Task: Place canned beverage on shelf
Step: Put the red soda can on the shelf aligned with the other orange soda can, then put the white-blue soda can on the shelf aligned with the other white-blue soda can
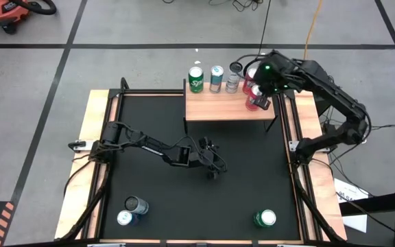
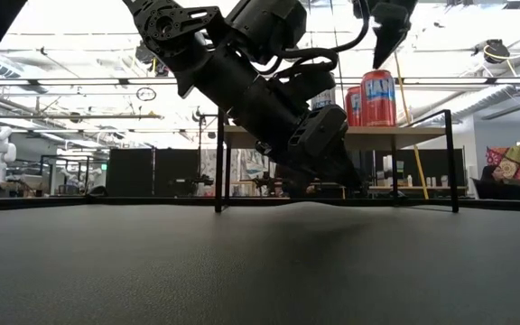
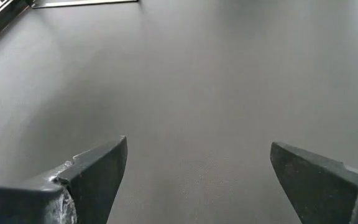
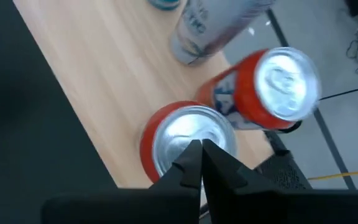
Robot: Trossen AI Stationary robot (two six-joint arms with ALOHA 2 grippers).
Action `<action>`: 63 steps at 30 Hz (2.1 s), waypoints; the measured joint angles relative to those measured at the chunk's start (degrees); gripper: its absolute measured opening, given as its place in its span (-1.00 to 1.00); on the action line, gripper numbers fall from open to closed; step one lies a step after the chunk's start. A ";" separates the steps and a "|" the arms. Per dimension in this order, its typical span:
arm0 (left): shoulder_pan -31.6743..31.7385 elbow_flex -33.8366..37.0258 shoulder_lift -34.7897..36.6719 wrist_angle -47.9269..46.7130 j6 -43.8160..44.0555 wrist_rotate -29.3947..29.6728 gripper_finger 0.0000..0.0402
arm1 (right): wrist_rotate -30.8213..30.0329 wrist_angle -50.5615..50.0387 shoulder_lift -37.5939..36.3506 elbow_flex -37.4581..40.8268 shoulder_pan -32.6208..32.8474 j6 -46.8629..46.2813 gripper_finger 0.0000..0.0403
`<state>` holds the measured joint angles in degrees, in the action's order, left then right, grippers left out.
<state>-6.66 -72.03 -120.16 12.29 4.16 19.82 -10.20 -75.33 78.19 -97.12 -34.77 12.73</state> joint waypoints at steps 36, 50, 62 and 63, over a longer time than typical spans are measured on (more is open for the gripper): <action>-13.05 3.04 32.91 -52.39 14.30 9.01 0.97 | -0.24 30.13 -20.74 30.63 31.08 -28.79 -0.48; -28.95 0.24 47.39 -78.60 55.53 12.30 0.97 | -0.27 81.21 -20.25 59.59 37.93 -25.50 -0.48; -36.61 0.26 44.36 -74.10 67.17 -6.50 0.97 | -0.09 94.60 -20.17 69.33 42.77 -22.40 -0.48; -37.23 0.20 44.35 -73.96 68.91 -8.71 0.97 | -0.08 94.86 -20.17 69.33 43.23 -22.40 -0.48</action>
<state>-43.88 -71.82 -75.81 -61.66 73.07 11.11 -10.28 19.52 58.02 -27.79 8.46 -9.67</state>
